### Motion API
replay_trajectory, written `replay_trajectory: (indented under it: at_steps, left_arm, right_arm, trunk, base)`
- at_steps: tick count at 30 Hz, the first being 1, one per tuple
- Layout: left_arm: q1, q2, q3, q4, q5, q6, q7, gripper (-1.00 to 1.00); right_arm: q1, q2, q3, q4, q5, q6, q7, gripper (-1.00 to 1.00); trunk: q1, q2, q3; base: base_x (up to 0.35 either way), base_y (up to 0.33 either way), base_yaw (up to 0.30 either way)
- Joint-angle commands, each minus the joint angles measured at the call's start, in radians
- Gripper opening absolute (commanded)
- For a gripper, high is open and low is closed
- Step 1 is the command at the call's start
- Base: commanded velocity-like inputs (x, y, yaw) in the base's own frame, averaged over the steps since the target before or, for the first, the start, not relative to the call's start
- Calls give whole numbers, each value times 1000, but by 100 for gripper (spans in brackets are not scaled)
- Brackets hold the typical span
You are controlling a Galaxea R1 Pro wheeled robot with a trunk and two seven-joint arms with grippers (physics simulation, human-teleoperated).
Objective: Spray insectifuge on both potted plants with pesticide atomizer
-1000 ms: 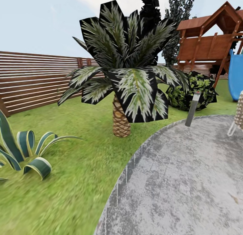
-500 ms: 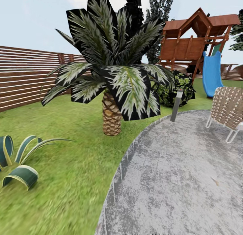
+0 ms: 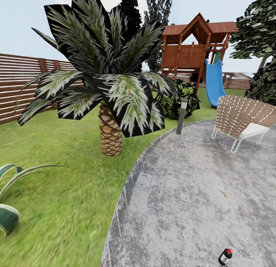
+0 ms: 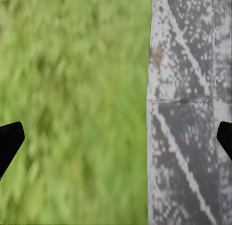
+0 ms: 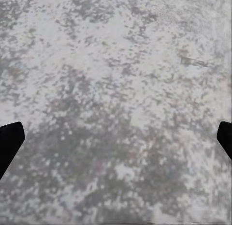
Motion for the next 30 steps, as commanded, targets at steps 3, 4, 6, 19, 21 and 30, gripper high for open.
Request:
replay_trajectory:
  at_steps: [3, 4, 6, 19, 21, 30]
  left_arm:
    - [0, -2, 1, -4, 2, -3, 0, 100]
    - [0, -3, 1, -5, 2, -3, 0, 100]
    - [0, -7, 0, -7, 2, -3, -1, 100]
    - [-2, -9, -4, -11, 1, -4, -9, 100]
    - [-2, -4, -2, -11, 3, -4, -9, 100]
    - [-12, -14, -3, -65, 5, -3, -1, 100]
  right_arm:
    - [-1, -3, -4, -1, 0, -3, -1, 100]
    - [-1, -3, -4, -2, -1, -3, -1, 100]
    - [-1, -4, -5, -2, 0, -4, -2, 100]
    - [-1, -2, -4, 5, 2, -5, -7, 100]
    - [-1, -3, -5, 3, 1, -6, -7, 100]
    - [-1, -3, -5, 5, 0, -4, -6, 100]
  trunk:
    - [0, 0, -1]
    - [0, 0, -1]
    - [0, 0, -1]
    - [0, 0, -1]
    - [0, 0, -1]
    - [0, 0, -1]
  base:
    - [0, 0, -300]
    - [0, 0, -300]
    - [0, 0, -300]
    - [0, 0, -300]
    - [0, 0, -300]
    - [0, 0, -300]
